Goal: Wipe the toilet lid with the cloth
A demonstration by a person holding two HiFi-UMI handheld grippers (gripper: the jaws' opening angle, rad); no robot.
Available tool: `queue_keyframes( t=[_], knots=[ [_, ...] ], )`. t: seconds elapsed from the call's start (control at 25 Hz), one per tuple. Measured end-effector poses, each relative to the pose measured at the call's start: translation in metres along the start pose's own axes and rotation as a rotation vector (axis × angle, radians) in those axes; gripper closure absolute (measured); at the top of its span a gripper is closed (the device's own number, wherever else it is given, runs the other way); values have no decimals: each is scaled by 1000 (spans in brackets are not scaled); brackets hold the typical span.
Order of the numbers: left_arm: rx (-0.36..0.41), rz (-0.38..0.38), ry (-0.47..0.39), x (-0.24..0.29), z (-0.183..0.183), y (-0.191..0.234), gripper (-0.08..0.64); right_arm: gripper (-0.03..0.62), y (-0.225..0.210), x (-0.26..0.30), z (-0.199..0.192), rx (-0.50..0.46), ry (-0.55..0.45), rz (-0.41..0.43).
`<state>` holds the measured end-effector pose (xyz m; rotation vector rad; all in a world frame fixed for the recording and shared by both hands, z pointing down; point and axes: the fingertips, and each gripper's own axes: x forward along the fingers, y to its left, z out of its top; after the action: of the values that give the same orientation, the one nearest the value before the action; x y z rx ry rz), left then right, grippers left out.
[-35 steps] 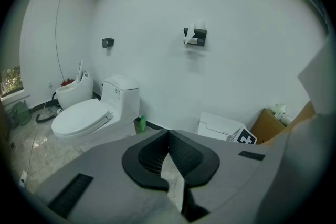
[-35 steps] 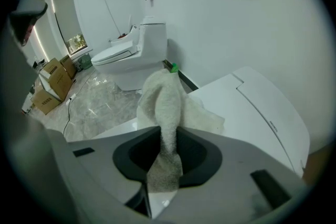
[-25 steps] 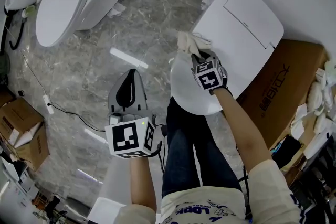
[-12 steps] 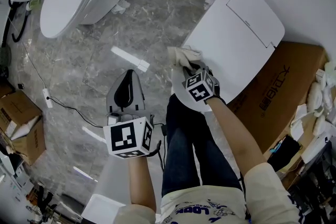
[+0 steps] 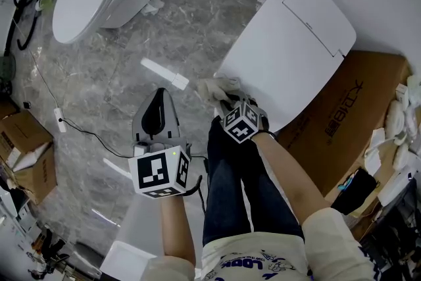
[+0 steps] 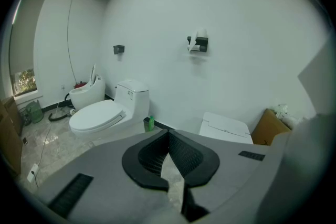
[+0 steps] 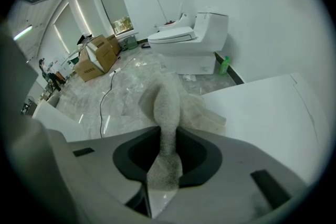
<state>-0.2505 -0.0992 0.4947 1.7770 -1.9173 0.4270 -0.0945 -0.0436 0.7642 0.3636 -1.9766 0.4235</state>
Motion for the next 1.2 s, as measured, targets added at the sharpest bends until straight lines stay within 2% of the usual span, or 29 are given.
queue_keyframes(
  t=[0.36,0.76,0.92,1.2],
  knots=[
    [15,9,-15,-12,2,-8,557,509,33,-9,-31,-110,34,122],
    [32,5,0,-18,-5,-15,557,509,39,-21,-56,-214,74,268],
    [39,-6,3,-16,-6,-22,557,511,30,-28,-68,-264,81,284],
    [60,-28,8,-7,-2,-32,557,511,-12,-38,-75,-240,61,254]
  ],
)
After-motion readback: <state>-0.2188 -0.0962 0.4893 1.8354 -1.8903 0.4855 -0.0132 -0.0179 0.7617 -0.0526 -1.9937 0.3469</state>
